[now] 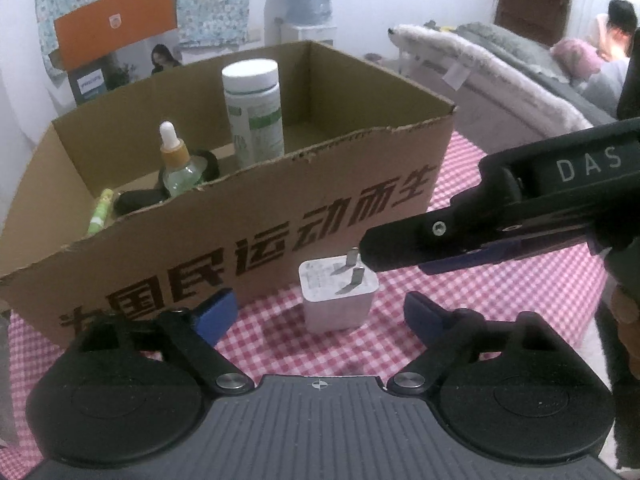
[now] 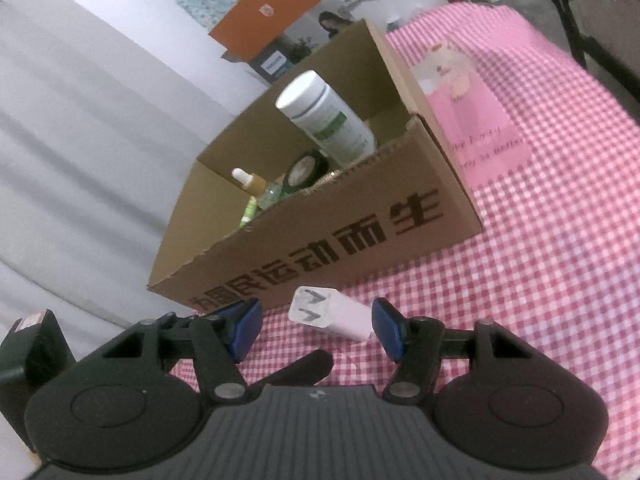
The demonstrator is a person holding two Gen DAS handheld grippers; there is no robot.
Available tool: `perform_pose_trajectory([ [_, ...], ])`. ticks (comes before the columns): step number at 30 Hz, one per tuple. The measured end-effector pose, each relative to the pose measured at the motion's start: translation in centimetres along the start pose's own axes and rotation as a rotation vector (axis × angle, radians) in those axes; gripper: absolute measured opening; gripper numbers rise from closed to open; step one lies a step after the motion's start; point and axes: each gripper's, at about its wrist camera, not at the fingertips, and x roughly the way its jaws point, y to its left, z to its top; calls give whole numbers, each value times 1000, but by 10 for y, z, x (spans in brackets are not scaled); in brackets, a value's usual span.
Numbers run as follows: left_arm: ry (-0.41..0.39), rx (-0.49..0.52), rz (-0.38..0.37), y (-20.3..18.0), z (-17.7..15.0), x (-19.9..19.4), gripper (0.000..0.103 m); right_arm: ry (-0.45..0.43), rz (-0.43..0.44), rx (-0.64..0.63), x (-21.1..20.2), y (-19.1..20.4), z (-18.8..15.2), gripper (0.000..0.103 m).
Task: Organize rigid objects
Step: 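Withdraw the right gripper from the box toward the white charger, then close the right gripper on the white plug charger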
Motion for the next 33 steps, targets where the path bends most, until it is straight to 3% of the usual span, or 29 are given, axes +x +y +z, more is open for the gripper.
perform_pose_trajectory([
  [7, 21, -5, -8, -4, 0, 18, 72, 12, 10, 46, 22, -11, 1, 59],
  [17, 41, -13, -23, -8, 0, 28, 46, 39, 11, 54, 44, -13, 6, 52],
  [33, 54, 8, -37, -22, -6, 19, 44, 41, -1, 43, 30, -13, -7, 50],
])
